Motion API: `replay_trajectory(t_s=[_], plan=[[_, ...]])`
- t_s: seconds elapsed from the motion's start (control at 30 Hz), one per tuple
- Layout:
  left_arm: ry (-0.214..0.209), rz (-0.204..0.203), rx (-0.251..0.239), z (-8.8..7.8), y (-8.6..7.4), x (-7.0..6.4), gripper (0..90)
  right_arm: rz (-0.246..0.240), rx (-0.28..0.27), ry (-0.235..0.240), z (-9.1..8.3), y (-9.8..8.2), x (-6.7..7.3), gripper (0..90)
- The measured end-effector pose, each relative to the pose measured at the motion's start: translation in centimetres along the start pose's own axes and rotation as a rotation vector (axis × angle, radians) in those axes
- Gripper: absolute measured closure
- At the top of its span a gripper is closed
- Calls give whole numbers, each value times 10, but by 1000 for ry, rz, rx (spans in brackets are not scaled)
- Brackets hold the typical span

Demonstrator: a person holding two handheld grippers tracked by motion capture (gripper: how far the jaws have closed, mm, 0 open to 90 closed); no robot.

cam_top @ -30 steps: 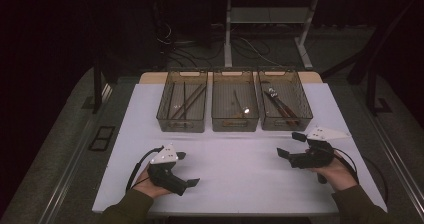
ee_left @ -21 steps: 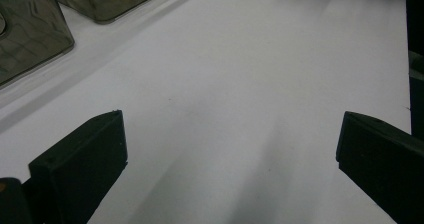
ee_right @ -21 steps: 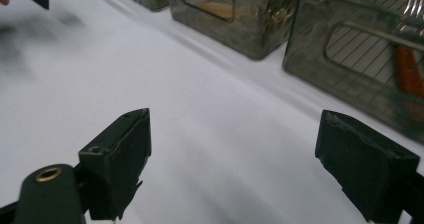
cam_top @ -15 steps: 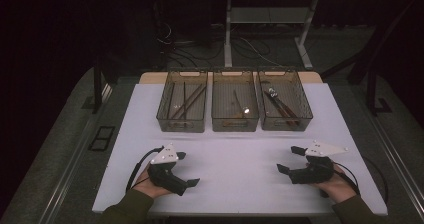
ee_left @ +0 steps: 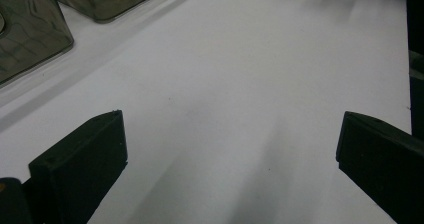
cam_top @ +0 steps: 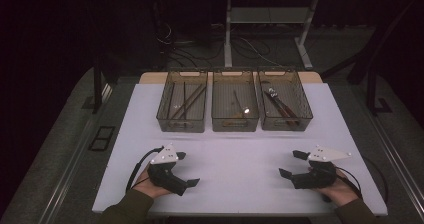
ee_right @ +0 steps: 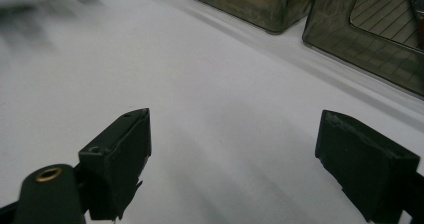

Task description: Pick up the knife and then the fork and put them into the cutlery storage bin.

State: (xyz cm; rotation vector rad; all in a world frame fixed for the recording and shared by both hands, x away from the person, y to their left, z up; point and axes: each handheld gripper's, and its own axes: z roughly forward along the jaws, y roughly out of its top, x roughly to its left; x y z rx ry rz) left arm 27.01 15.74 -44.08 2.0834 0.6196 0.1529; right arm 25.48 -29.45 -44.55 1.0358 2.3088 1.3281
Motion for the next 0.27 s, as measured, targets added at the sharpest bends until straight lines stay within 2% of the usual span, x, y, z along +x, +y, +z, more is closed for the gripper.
replay_trajectory(t_s=[0.27], plan=[[-1,3,3,1,0,0,0,-3,-4,0,-1,0,0,148]])
